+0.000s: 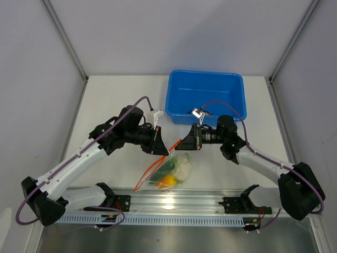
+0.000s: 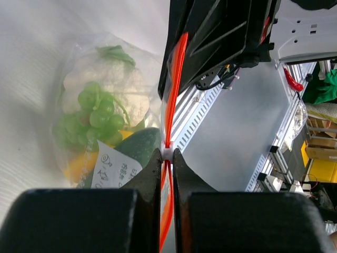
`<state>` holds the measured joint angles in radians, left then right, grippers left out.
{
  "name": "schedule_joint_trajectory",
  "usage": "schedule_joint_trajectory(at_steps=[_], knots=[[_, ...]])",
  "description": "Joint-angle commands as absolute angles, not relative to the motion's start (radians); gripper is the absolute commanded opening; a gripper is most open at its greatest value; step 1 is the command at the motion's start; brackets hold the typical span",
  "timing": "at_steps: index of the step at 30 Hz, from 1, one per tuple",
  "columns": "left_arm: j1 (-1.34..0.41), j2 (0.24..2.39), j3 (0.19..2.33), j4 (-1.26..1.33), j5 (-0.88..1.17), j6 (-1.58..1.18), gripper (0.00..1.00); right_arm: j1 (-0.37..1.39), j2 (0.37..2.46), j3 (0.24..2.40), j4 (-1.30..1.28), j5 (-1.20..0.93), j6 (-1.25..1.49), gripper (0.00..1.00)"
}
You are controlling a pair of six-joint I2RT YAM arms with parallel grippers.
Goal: Place the food in the zip-top bag and seal the zipper
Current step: Zip the zipper food storage bag at the center of the board.
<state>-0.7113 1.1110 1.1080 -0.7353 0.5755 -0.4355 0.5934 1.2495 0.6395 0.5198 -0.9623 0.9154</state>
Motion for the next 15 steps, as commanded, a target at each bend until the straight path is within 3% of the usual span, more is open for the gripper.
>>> schedule_joint_trajectory(at_steps=[1,15], knots=[[-0.721,1.054,1.077,-0.781,0.581,-0.429,0.0,0.565,1.204,0.638,0.505,-0.904,0.881,0.0],[-0.721,1.008,1.042,-0.805,0.545,-0.428,0.01,0.482,1.115,0.611,0.333,-0.835,0.818,0.0]])
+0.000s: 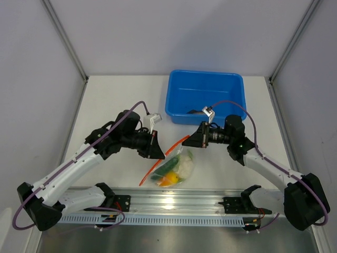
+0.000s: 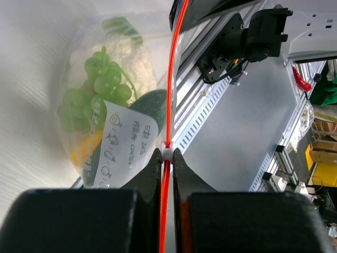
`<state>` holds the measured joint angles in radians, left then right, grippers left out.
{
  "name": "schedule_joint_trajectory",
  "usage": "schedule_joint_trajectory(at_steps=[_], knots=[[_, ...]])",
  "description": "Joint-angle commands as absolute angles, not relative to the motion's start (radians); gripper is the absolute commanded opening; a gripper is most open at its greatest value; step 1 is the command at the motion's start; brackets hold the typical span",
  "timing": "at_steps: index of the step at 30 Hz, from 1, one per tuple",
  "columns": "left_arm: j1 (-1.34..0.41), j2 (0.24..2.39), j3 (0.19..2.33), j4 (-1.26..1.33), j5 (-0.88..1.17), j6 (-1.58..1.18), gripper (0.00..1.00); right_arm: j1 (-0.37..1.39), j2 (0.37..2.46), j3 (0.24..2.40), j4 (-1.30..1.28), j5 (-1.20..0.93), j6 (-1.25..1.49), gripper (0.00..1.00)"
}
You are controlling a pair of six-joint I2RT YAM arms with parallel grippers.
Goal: Place the food in the zip-top bag and seal the zipper
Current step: Zip the zipper food storage bag at the center of the board.
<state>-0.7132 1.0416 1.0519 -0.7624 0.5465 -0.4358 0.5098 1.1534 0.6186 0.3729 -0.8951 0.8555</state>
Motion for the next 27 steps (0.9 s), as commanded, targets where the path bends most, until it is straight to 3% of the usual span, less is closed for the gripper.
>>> schedule_joint_trajectory(at_steps=[1,27], knots=[[-0.721,1.003,1.034,-0.807,0.538,-0.428,0.01,0.476,1.111,0.609,0.322,-0.825,0.809,0.0],[-0.721,0.865,0.937,-0.883,0.5,-0.445,0.01,0.302,1.002,0.577,0.089,-0.772,0.735,0.0]])
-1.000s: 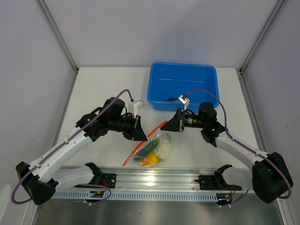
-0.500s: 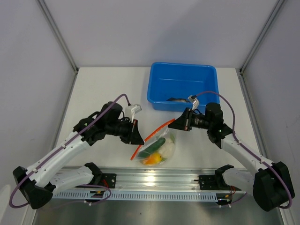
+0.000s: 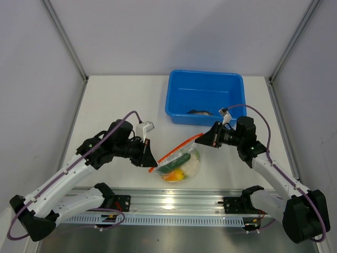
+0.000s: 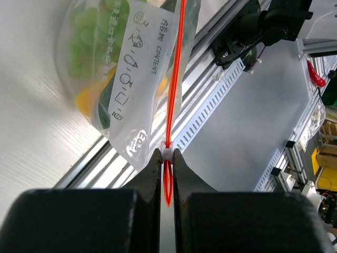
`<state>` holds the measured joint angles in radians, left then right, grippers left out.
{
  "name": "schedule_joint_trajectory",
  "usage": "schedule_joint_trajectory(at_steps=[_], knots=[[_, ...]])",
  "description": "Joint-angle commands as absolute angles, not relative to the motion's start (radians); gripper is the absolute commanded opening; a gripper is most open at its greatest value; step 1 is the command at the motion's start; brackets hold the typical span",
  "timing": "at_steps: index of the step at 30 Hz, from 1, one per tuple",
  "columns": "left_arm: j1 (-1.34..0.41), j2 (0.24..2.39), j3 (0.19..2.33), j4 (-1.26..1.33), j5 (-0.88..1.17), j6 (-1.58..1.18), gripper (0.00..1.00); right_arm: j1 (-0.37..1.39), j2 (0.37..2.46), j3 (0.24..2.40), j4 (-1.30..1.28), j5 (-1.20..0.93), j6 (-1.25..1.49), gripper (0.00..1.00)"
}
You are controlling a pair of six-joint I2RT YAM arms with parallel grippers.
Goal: Place the food in the zip-top bag and seal the zipper
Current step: Zip the zipper food storage bag at the center of the board, then place the zipper food storage bag at the center of the board.
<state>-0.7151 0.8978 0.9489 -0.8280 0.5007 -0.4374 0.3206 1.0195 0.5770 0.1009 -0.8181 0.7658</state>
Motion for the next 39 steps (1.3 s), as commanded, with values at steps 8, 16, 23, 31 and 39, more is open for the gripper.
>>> schedule_joint_trajectory(at_steps=[8,16,23,31,39], knots=[[-0.721,0.807,0.916,-0.931,0.485,-0.457,0.01,0.299,1.006,0.575,0.08,-0.765,0.727,0.0],[-0.721,0.784,0.896,-0.936,0.485,-0.468,0.01,0.301,1.022,0.583,0.094,-0.776,0.729,0.0],[-0.721,0.808,0.916,-0.907,0.485,-0.465,0.56,0.305,1.04,0.61,0.069,-0.793,0.698,0.0],[-0.721,0.965,1.02,-0.819,0.511,-0.446,0.75,0.374,1.089,0.655,0.071,-0.798,0.684,0.0],[-0.726,1.068,1.068,-0.746,0.564,-0.445,0.74,0.41,1.114,0.689,0.069,-0.79,0.684,0.0]])
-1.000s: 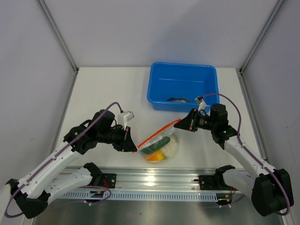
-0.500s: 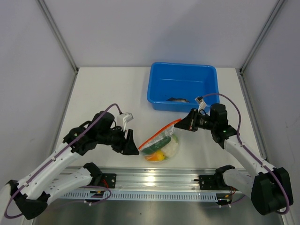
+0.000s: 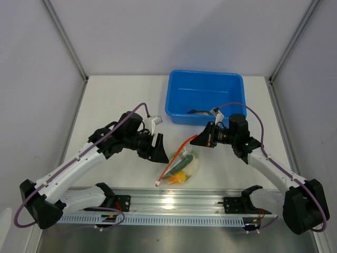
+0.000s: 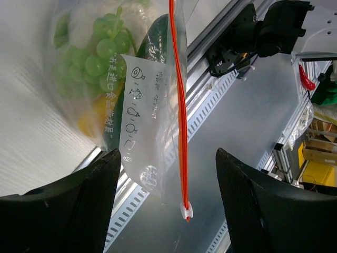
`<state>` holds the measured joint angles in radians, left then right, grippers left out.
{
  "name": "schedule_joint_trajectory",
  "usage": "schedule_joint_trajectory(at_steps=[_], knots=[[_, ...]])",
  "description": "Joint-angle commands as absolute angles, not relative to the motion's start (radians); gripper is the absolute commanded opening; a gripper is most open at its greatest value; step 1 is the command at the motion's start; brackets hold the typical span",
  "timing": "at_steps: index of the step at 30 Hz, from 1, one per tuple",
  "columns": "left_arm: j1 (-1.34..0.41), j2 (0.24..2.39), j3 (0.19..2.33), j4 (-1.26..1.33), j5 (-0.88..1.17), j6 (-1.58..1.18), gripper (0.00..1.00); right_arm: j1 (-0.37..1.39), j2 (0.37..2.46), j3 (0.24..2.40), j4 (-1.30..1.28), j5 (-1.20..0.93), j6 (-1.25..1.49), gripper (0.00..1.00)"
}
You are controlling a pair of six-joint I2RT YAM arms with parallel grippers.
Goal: Place the food in the zip-top bag and seal the zipper
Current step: Place the zipper food storage bag at the center of the board.
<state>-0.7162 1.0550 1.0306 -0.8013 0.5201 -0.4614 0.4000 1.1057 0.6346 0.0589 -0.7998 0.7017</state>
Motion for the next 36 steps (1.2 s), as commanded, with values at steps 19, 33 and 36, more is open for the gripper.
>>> schedule_joint_trajectory(at_steps=[19,33,36], knots=[[-0.799,1.265,1.124,-0.733,0.509,-0.491,0.44,0.453,1.141,0.735,0.08,-0.796,0.704,0.0],[-0.654,1.131,1.103,-0.847,0.371,-0.469,0.01,0.454,1.184,0.814,-0.084,-0.784,0.614,0.84],[-0.542,1.1,1.085,-0.877,0.379,-0.44,0.01,0.454,1.177,0.831,-0.13,-0.761,0.583,0.94]])
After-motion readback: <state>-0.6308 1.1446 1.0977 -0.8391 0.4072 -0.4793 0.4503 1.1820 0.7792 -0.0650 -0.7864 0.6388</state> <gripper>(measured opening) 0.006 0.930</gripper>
